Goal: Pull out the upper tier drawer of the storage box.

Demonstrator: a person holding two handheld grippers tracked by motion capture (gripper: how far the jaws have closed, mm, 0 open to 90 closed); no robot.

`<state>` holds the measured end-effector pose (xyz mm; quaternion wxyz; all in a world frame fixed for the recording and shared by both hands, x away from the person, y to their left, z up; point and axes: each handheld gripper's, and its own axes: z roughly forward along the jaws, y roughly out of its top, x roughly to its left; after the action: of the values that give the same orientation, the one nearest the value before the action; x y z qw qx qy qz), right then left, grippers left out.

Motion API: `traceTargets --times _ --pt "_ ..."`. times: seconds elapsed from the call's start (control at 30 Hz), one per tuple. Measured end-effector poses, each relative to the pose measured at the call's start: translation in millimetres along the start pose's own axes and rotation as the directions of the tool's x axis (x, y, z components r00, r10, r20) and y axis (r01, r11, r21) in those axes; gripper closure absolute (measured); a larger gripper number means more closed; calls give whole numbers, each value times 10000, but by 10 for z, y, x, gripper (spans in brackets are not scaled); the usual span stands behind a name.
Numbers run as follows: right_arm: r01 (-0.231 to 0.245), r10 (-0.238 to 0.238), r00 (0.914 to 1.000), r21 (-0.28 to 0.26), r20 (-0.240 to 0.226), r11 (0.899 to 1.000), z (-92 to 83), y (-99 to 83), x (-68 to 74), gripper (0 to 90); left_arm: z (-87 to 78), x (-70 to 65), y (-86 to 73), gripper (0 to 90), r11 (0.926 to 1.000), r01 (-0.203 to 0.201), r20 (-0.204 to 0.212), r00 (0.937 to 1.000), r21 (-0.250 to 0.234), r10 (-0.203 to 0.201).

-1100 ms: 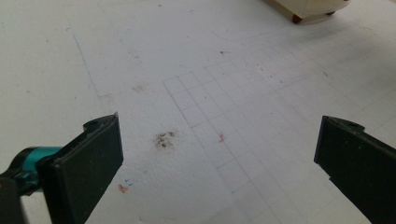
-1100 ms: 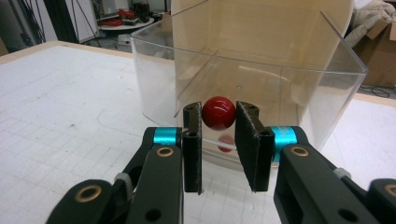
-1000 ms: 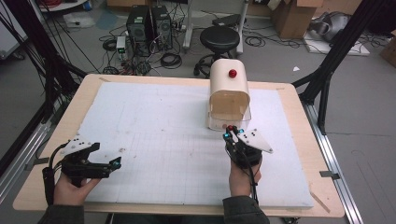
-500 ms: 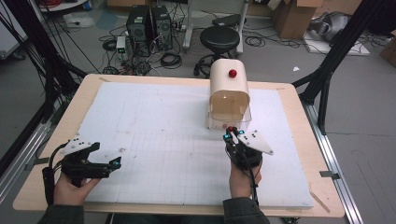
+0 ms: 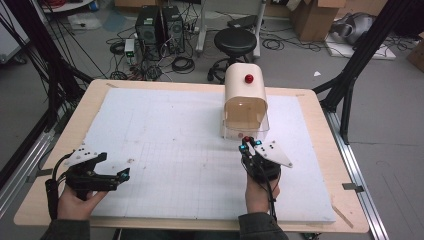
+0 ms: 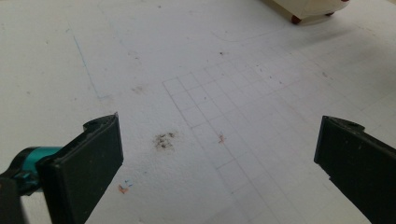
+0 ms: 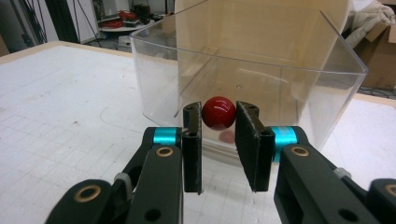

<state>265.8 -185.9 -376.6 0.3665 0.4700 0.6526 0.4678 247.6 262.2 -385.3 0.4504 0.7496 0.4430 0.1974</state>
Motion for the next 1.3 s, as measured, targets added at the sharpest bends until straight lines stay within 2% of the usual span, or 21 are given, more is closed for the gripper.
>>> traceTargets --times 1.13,1.3 --pt "-123 124 9997 16 -200 9999 -24 -82 -16 709 7 -12 -1 17 10000 -2 -4 10000 -11 2" --pt "-173 173 9994 -6 -310 9999 -46 -89 -12 672 9 -10 2 18 10000 -3 -9 10000 -4 3"
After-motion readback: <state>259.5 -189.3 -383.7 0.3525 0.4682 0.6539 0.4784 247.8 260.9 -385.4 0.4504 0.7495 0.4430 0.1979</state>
